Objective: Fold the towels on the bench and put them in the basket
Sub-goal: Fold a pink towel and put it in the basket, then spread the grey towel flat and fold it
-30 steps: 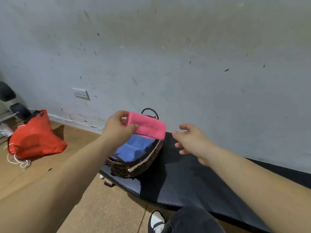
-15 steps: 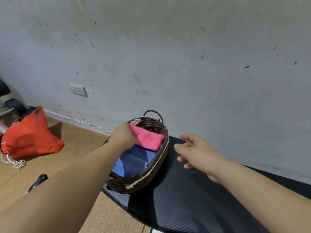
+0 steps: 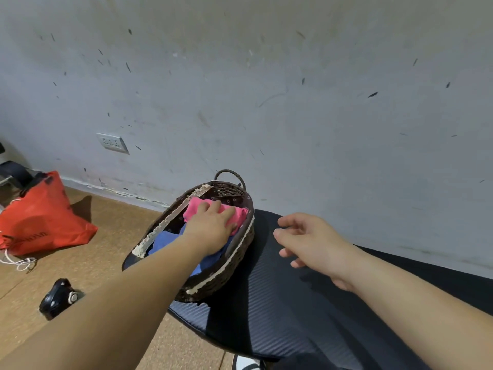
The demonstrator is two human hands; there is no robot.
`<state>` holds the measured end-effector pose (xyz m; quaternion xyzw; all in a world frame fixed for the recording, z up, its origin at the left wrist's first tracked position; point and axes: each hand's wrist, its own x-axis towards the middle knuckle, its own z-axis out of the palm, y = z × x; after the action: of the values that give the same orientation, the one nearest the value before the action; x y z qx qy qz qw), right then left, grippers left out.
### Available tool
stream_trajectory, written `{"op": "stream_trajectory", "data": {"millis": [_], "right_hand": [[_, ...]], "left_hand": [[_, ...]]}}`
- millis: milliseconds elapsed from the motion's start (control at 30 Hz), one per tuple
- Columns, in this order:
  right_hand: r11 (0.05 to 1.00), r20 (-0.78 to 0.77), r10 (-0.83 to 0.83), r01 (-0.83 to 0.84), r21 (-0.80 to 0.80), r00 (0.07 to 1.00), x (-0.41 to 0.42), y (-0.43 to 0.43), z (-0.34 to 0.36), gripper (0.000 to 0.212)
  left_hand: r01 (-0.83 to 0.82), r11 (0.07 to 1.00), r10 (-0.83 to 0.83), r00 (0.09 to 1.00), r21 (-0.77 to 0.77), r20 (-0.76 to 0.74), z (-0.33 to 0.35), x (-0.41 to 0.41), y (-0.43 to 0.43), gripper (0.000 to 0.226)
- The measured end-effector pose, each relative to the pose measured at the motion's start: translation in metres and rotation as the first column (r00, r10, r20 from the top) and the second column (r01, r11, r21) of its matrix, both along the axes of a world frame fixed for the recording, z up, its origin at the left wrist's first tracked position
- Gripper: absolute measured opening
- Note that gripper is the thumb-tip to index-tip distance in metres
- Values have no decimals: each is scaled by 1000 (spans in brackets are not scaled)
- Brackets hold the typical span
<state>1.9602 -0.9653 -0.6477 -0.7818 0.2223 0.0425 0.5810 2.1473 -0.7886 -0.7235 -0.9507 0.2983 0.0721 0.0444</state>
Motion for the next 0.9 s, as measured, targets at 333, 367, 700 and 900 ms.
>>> {"op": "stream_trajectory", "data": {"millis": [333,367,700,900], "right_hand": [[994,8,-90,91,-61,996,-87,-69,24,15],[991,0,-113,112,-68,994,-100,-79,24,15],[901,-220,-353,268,-341,909,-275,-236,-10,33],[703,-295,-611,332,-630,735,-379,-321,-61,50]], "left_hand": [[167,859,-188,982,-484,6,62,-98,-74,36],[185,835,-234,972,-518,-29,66,-119,-91,37],[299,710,-576,767,-638,-281,40,-305,-248,35],[360,695,-667,645,-622,-372,12,-378,-314,35]]}}
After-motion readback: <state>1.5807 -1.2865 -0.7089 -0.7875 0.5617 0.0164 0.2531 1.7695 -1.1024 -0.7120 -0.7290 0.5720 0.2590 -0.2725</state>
